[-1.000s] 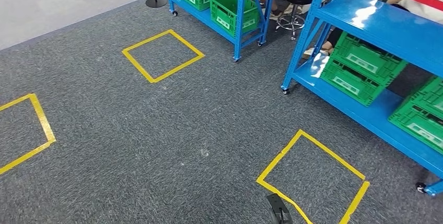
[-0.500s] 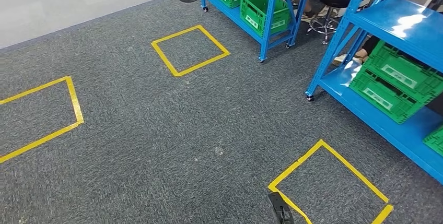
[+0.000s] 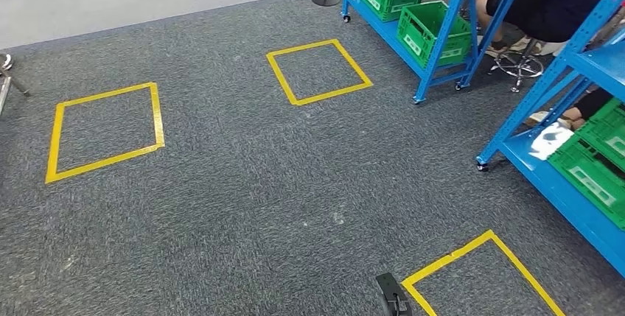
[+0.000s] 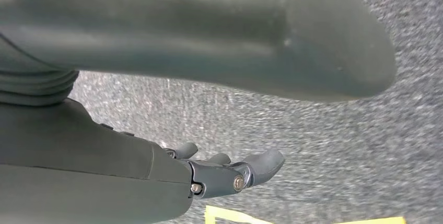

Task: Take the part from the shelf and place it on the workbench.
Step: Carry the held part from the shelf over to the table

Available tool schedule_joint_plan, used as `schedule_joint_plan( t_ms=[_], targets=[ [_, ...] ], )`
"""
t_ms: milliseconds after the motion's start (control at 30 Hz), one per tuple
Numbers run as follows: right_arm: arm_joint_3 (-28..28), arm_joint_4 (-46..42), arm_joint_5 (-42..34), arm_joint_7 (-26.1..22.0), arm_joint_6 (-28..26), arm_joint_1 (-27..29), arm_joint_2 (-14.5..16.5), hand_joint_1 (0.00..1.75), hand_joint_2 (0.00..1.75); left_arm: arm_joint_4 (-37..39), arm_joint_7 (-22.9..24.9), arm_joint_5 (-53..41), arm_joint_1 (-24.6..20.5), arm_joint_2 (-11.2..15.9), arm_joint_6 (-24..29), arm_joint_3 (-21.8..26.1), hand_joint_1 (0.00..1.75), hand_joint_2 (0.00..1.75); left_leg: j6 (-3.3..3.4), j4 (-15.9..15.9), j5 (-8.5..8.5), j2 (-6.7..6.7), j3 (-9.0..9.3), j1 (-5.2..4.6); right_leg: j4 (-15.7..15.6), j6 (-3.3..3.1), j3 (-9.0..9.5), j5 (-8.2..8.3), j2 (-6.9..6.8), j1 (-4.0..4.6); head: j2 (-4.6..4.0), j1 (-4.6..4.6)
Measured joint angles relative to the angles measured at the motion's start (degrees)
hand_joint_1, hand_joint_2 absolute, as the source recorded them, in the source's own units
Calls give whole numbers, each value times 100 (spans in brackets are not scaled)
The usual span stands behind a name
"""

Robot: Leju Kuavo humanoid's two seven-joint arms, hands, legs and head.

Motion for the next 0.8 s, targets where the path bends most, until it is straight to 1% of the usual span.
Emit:
schedule_joint_plan(
  t_ms=[33,67,100,133,167,200,233,267,300,333,367,400,433,467,500,533,567,600,633,667,700,733,767,800],
  targets=[
    [0,0,1,-4,1,-2,-1,0,0,23,-5,19,-33,14,-13,-1,175,175,-22,12,3,-70,-8,2,-398,-5,186,164,127,-16,0,-2],
    [0,1,2,-11,3,-4,-1,0,0,47,-11,38,-74,33,-26,-1,175,175,-54,22,9,-143,-23,3,-728,-14,340,284,234,-25,0,-3],
    [0,1,3,-17,4,-5,0,0,0,66,-17,53,-112,50,-35,-3,175,175,-92,21,20,-204,-41,5,-911,-23,422,327,306,-26,0,-3],
    [0,2,4,-22,6,-6,1,0,0,85,-20,64,-142,68,-41,-7,175,175,-137,8,39,-267,-59,7,-962,-39,442,317,327,-16,-1,-2],
    [0,2,4,-26,7,-6,1,0,0,102,-23,72,-165,93,-45,-12,175,175,-182,-14,63,-332,-73,11,-982,-74,449,340,260,-3,-1,0],
    [0,2,7,-24,8,-9,2,0,0,116,-26,85,-172,122,-49,-17,175,175,-215,-23,75,-333,-91,18,-1003,-115,456,362,191,-2,0,1],
    [0,1,9,-20,8,-13,2,0,0,130,-27,100,-180,161,-51,-22,175,175,-242,15,47,-240,-123,13,-1030,-158,464,385,131,-4,0,-7],
    [0,1,13,-9,7,-13,2,0,0,143,-31,121,-191,193,-51,-27,175,175,-261,150,-46,-84,-194,6,-1057,-199,472,407,69,-7,0,-22],
    [-1,1,16,6,4,-10,2,0,0,154,-36,144,-201,213,-50,-33,175,175,-274,401,-201,104,-309,0,-1076,-228,474,420,7,-6,0,-35],
    [-2,1,18,19,-1,-3,2,0,0,167,-39,160,-207,220,-50,-40,175,175,-291,760,-396,255,-469,-5,-1081,-244,472,421,-58,3,-1,-49],
    [-3,1,19,30,-8,3,1,0,0,181,-43,172,-204,214,-50,-50,175,175,-307,1153,-574,323,-643,-1,-1080,-255,466,419,-132,11,-1,-55],
    [-4,1,19,33,-14,6,2,0,0,198,-43,177,-193,208,-50,-60,175,175,-318,1454,-680,347,-771,3,-1079,-259,461,416,-208,16,0,-54],
    [-4,1,19,33,-18,5,2,0,0,216,-42,179,-186,204,-49,-72,175,175,-323,1581,-689,358,-812,6,-1077,-261,457,413,-284,20,0,-56],
    [-4,1,19,32,-20,1,3,0,0,233,-42,180,-188,203,-48,-85,175,175,-321,1478,-596,374,-738,6,-1075,-260,456,409,-356,23,0,-56],
    [-4,1,19,28,-20,-3,4,0,0,244,-43,181,-202,202,-46,-98,175,175,-311,1163,-431,421,-551,4,-1073,-256,462,402,-426,26,0,-55],
    [-4,0,19,23,-19,-6,5,0,0,252,-45,183,-225,202,-43,-109,175,175,-292,741,-277,574,-312,-8,-1070,-247,474,389,-493,37,0,-56],
    [-4,0,19,21,-19,-8,5,0,0,256,-48,184,-252,199,-39,-118,175,175,-255,370,-164,714,-101,-33,-1063,-228,485,372,-556,55,0,-56],
    [-5,0,18,23,-19,-9,5,0,0,261,-56,184,-275,195,-36,-125,175,175,-212,107,-100,817,43,-55,-1059,-207,497,357,-616,74,1,-50],
    [-6,0,17,30,-19,-10,5,0,0,270,-62,185,-290,191,-34,-130,175,175,-170,-16,-88,872,103,-77,-1056,-186,506,344,-679,90,1,-43],
    [-8,0,15,37,-19,-12,5,0,0,284,-68,185,-298,188,-32,-135,175,175,-129,-27,-79,799,98,-89,-1055,-165,512,335,-745,97,1,-35],
    [-10,0,11,43,-19,-16,5,0,0,299,-72,185,-302,188,-32,-140,175,175,-97,-34,-62,720,90,-81,-1053,-138,516,323,-795,98,1,-28],
    [-14,0,7,45,-19,-22,5,0,0,313,-74,185,-311,187,-32,-145,175,175,-67,-43,-46,654,84,-69,-1019,-104,508,290,-750,88,1,-27],
    [-19,0,4,44,-19,-27,8,0,0,328,-76,185,-331,179,-32,-152,175,175,-39,-53,-31,590,80,-51,-904,-66,460,209,-624,77,0,-23],
    [-24,0,2,44,-19,-29,10,0,0,343,-78,185,-356,162,-31,-160,175,175,-12,-63,-17,528,79,-32,-671,-28,356,75,-449,61,-1,-15]
  ],
)
